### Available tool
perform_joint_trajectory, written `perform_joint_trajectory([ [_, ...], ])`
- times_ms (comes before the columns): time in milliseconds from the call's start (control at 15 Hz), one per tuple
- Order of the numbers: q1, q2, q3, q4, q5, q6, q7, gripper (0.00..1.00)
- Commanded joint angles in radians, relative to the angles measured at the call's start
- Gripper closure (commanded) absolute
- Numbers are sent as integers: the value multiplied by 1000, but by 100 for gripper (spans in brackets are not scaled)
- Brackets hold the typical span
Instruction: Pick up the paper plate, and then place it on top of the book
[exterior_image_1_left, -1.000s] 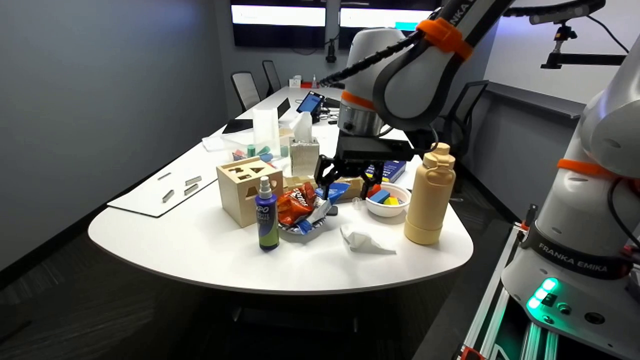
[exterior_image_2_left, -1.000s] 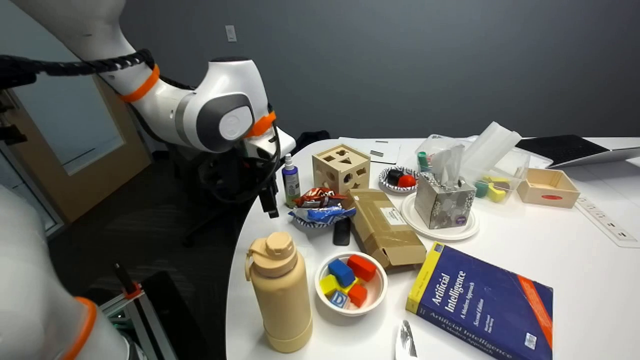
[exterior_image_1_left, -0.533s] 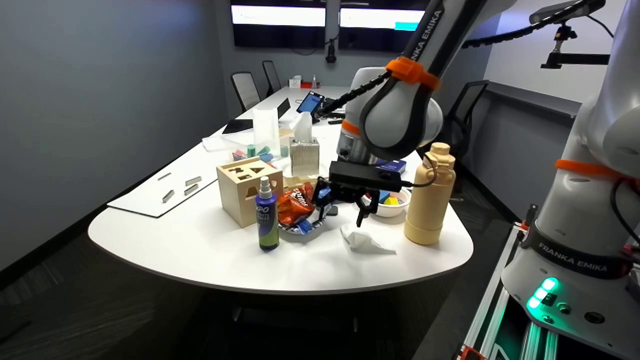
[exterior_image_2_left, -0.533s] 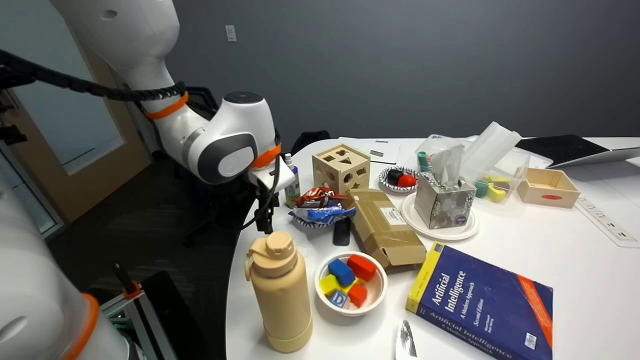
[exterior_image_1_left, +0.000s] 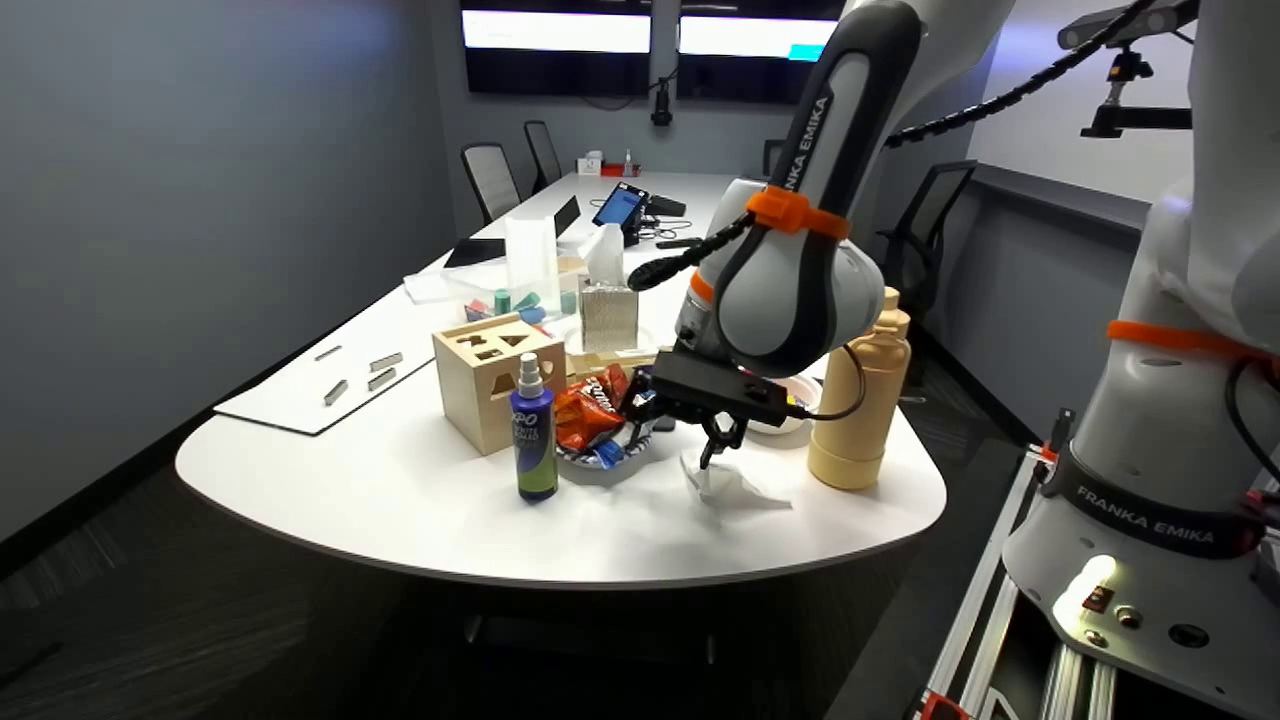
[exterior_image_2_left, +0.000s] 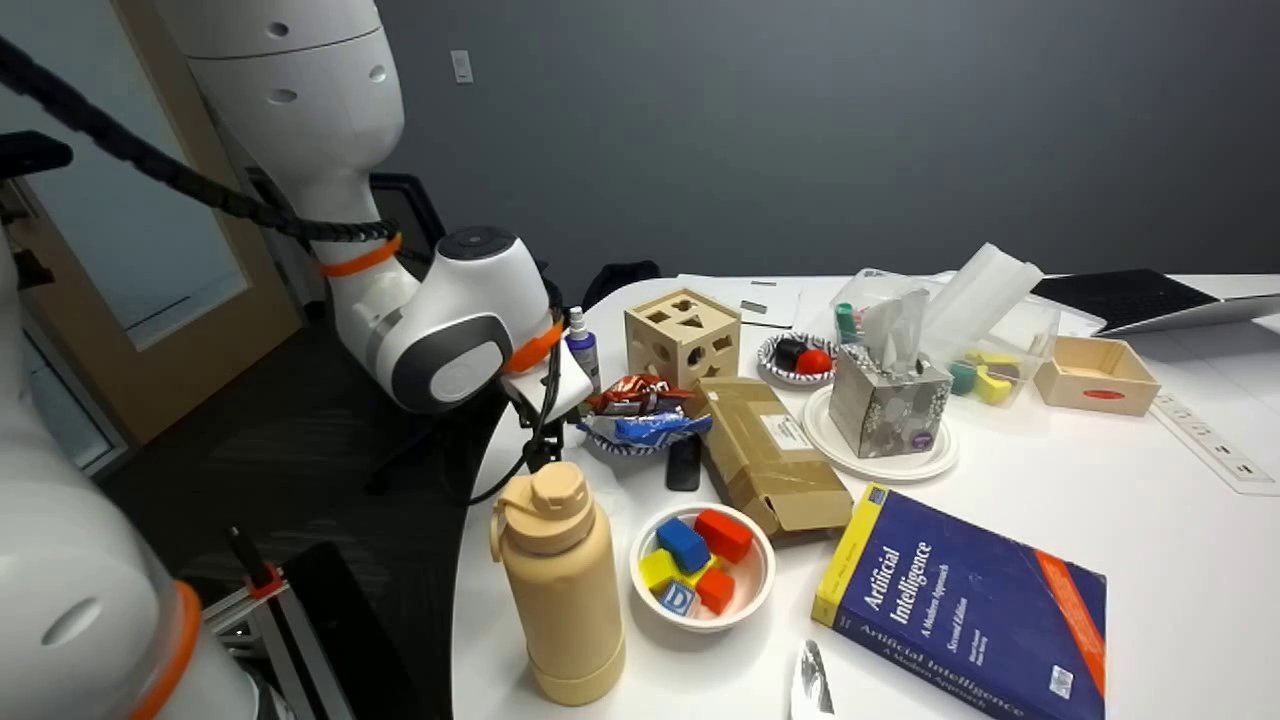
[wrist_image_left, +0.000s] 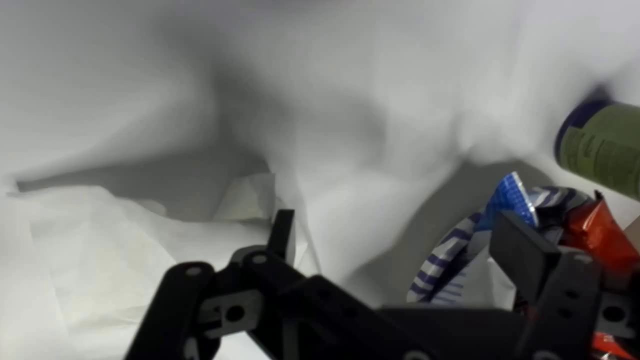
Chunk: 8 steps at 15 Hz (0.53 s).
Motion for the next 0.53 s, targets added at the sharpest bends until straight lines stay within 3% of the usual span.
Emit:
perform_joint_trajectory([
  [0,126,67,-129,0,54,108,-17,0],
  [467,155,120,-126,1,114,177,-13,0],
])
